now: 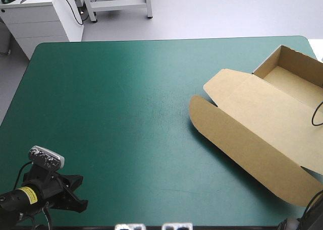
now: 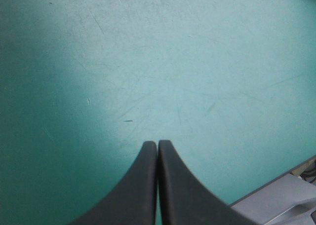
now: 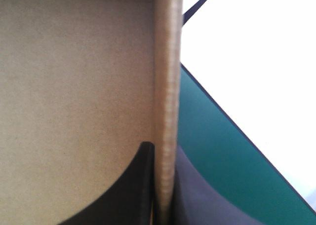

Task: Fold the box

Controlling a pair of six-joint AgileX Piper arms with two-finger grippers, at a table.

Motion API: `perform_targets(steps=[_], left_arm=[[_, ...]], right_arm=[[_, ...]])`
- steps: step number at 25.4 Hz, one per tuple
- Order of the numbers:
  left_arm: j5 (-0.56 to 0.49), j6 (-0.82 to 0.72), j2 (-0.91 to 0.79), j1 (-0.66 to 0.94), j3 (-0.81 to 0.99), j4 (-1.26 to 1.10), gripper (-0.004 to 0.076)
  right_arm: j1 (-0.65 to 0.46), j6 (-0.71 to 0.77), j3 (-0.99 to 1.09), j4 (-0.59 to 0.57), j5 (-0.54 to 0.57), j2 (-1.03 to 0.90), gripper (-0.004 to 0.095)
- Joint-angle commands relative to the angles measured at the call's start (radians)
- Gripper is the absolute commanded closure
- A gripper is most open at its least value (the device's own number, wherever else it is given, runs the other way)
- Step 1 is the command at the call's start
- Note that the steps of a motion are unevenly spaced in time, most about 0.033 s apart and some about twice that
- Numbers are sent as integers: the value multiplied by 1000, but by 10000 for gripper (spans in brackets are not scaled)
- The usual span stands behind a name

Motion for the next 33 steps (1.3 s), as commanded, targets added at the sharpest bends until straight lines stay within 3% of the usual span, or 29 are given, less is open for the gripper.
perform_targets(steps=[1,7,12,14,16,25,29,31,33], left_arm=[[-53,-1,8,-4,-24,-25,732],[-53,-3,8,-4,-24,-52,732],[-53,-3,8,-4,-24,-64,732],[-53,-3,8,-4,-24,-64,732],[-53,-3,8,-4,-24,-64,732],[-52,23,8,-4,-24,-54,732],[-64,65,8,-4,-20,40,732],[-117,65,8,-4,-2,78,732],[-140,65,8,-4,32,78,732]], right_arm=[[-24,-2,-29,-32,-3,-31,927],[-24,-18,-29,-43,19,10,874],[-24,-83,-31,-37,19,8,532],[-24,-111,-37,-32,19,8,433],[-24,-115,-47,-31,19,6,402],[-24,-178,-88,25,19,-154,414],[-24,-237,-79,308,19,-321,425],[1,-343,-34,543,19,-463,556],[81,-368,16,535,19,-579,707]])
